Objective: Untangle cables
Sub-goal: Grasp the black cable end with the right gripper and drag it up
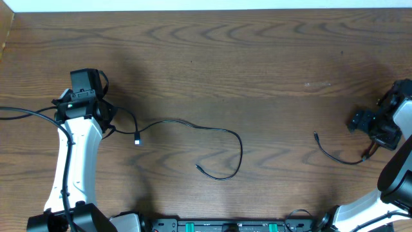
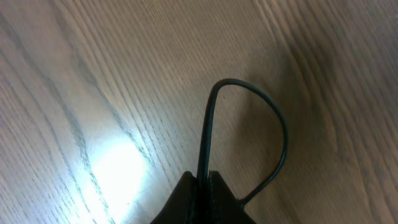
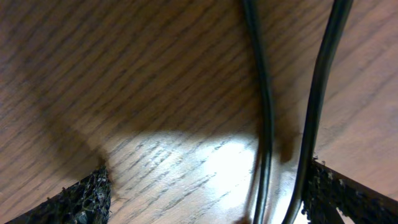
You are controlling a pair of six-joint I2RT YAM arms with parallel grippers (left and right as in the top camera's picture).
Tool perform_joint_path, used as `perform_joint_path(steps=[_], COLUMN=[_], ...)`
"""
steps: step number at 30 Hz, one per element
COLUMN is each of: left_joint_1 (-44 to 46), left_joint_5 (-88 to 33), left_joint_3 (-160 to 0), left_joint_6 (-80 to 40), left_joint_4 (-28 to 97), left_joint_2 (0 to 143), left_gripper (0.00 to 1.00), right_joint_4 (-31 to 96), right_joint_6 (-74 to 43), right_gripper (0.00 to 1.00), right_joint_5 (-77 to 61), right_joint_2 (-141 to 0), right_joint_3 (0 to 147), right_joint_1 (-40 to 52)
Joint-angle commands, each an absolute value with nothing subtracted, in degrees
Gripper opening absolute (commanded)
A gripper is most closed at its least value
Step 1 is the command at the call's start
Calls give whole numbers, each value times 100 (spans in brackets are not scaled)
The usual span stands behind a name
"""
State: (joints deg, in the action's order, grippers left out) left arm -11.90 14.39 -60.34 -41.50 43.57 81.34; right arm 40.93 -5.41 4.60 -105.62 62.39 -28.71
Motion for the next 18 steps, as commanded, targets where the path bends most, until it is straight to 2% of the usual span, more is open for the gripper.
perform_joint_path(steps=[1, 5, 9, 14, 18], left_joint_1=[-1210, -1210, -1210, -1210, -1210], left_joint_5=[1431, 1431, 1431, 1431, 1431], left_joint_3=[-6020, -6020, -6020, -6020, -6020], left_joint_6=[-4071, -4071, -4069, -4071, -4071], left_joint_4=[4379, 4381, 4357, 4357, 4357], left_joint_2=[8176, 8176, 8176, 8176, 8176], left_gripper=[8, 8, 8, 8, 8], right_joint_4=[4049, 3728, 3068, 3039, 3039], right_joint_6=[-467, -467, -580, -683, -729], right_gripper=[94, 90, 75, 56, 51], right_joint_5=[362, 349, 340, 237, 239], right_joint_2=[-10597, -10597, -10597, -10597, -10597], right_joint_3=[6045, 5745, 5240, 5194, 5194], right_joint_1=[-2873, -2884, -2884, -2884, -2884])
